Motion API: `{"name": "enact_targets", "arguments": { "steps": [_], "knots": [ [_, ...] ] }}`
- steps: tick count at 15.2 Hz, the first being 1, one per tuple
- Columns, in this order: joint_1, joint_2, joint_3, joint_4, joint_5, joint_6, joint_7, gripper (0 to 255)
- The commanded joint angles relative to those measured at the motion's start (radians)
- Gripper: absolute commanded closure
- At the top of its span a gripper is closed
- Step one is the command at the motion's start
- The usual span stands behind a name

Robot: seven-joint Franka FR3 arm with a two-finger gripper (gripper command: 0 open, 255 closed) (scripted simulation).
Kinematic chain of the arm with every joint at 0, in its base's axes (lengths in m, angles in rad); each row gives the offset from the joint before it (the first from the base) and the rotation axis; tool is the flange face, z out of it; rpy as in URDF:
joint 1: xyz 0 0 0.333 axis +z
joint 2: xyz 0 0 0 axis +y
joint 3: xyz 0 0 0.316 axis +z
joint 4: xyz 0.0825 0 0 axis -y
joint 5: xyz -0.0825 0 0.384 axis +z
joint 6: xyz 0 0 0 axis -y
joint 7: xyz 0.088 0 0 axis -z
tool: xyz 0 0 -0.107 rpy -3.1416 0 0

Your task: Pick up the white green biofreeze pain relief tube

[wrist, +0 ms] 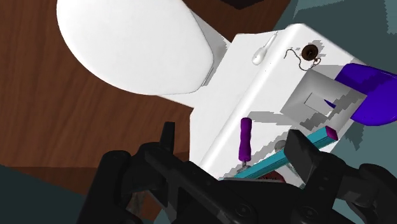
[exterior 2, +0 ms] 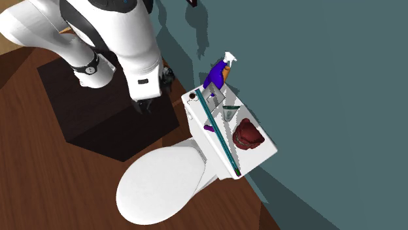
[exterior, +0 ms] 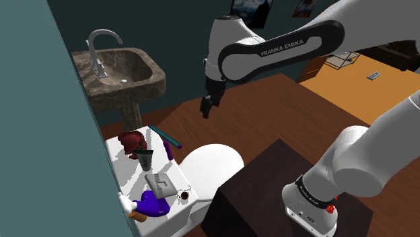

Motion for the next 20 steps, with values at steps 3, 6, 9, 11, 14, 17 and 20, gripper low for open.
{"name": "enact_targets", "arguments": {
  "steps": [3, 6, 9, 11, 14, 17, 20],
  "knots": [
    [0.029, 0.142, 0.032, 0.074, -0.009, 0.064, 0.013, 0],
    [0.051, 0.244, 0.052, 0.14, -0.022, 0.095, 0.023, 0],
    [0.076, 0.345, 0.068, 0.214, -0.04, 0.119, 0.033, 0],
    [0.094, 0.412, 0.077, 0.268, -0.054, 0.129, 0.039, 0],
    [0.125, 0.513, 0.087, 0.355, -0.075, 0.139, 0.047, 0],
    [0.158, 0.615, 0.095, 0.451, -0.095, 0.14, 0.052, 0],
    [0.194, 0.717, 0.1, 0.557, -0.115, 0.133, 0.054, 0]
  ]
}}
